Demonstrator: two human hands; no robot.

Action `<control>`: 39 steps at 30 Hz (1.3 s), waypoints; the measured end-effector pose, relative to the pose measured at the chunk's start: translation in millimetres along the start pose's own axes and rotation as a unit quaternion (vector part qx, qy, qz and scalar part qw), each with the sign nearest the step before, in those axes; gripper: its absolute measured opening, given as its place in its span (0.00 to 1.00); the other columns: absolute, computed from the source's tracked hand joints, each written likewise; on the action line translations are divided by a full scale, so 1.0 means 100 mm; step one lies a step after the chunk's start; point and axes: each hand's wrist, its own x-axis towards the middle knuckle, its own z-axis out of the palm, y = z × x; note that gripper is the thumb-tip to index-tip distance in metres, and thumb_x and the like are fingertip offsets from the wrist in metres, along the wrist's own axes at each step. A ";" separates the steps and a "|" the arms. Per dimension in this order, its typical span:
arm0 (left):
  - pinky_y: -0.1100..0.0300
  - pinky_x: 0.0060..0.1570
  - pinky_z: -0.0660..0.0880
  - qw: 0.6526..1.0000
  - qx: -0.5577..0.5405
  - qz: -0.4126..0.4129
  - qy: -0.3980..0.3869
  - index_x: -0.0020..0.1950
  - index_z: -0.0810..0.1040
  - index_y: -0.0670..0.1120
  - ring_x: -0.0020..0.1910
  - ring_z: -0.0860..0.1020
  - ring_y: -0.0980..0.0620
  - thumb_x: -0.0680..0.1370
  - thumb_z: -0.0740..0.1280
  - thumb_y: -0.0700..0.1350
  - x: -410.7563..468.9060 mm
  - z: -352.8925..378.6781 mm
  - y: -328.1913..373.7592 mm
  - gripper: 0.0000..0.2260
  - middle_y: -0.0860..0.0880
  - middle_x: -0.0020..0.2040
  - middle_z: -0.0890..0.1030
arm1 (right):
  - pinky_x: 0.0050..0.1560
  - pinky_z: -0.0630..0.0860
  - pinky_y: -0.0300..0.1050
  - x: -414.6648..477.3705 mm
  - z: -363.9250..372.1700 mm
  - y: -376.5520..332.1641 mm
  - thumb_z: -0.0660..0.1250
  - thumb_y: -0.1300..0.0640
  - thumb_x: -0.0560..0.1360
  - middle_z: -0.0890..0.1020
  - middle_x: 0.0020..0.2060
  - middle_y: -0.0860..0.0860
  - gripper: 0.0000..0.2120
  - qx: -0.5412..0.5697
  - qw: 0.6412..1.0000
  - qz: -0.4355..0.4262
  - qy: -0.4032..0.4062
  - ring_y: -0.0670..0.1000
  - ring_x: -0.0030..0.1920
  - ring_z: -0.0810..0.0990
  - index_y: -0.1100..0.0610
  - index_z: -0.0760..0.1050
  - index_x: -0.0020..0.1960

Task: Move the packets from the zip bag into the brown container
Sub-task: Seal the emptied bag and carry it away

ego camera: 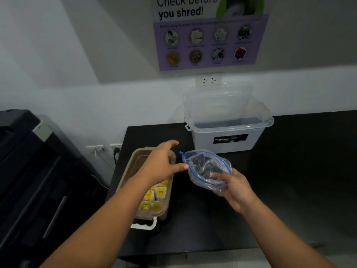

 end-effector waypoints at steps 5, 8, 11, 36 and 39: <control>0.54 0.69 0.72 0.998 -0.042 0.011 -0.043 0.79 0.60 0.56 0.67 0.72 0.55 0.60 0.83 0.61 -0.04 0.26 0.46 0.53 0.53 0.76 0.66 | 0.48 0.83 0.56 -0.08 -0.29 -0.34 0.69 0.68 0.77 0.88 0.54 0.59 0.19 -0.008 0.999 -0.022 -0.031 0.59 0.51 0.88 0.58 0.77 0.66; 0.52 0.69 0.73 0.998 -0.036 0.025 -0.053 0.77 0.60 0.59 0.67 0.74 0.58 0.54 0.82 0.67 -0.10 0.47 0.70 0.56 0.56 0.72 0.71 | 0.46 0.84 0.57 -0.07 -0.41 -0.52 0.71 0.68 0.75 0.86 0.56 0.60 0.22 -0.014 0.998 -0.037 -0.049 0.60 0.52 0.88 0.57 0.76 0.68; 0.59 0.63 0.76 0.995 -0.085 0.038 -0.028 0.71 0.65 0.61 0.62 0.78 0.62 0.57 0.85 0.59 -0.24 0.69 0.94 0.47 0.58 0.64 0.78 | 0.44 0.84 0.54 -0.10 -0.45 -0.65 0.71 0.67 0.76 0.84 0.60 0.61 0.25 -0.011 0.997 -0.048 -0.064 0.61 0.53 0.87 0.53 0.72 0.70; 0.43 0.59 0.79 0.818 -0.455 -0.213 0.280 0.67 0.77 0.47 0.59 0.82 0.40 0.79 0.70 0.48 -2.94 0.39 0.28 0.17 0.42 0.60 0.83 | 0.62 0.82 0.55 -1.09 1.08 0.66 0.70 0.59 0.81 0.85 0.59 0.58 0.18 -0.265 0.823 -0.059 -0.499 0.58 0.60 0.85 0.56 0.75 0.70; 0.45 0.56 0.81 0.799 -0.460 -0.224 0.315 0.69 0.75 0.49 0.59 0.83 0.43 0.80 0.67 0.45 -3.33 0.34 0.05 0.17 0.45 0.61 0.83 | 0.61 0.82 0.57 -1.20 1.36 1.02 0.69 0.58 0.82 0.85 0.59 0.61 0.17 -0.283 0.814 -0.022 -0.507 0.60 0.59 0.85 0.59 0.75 0.70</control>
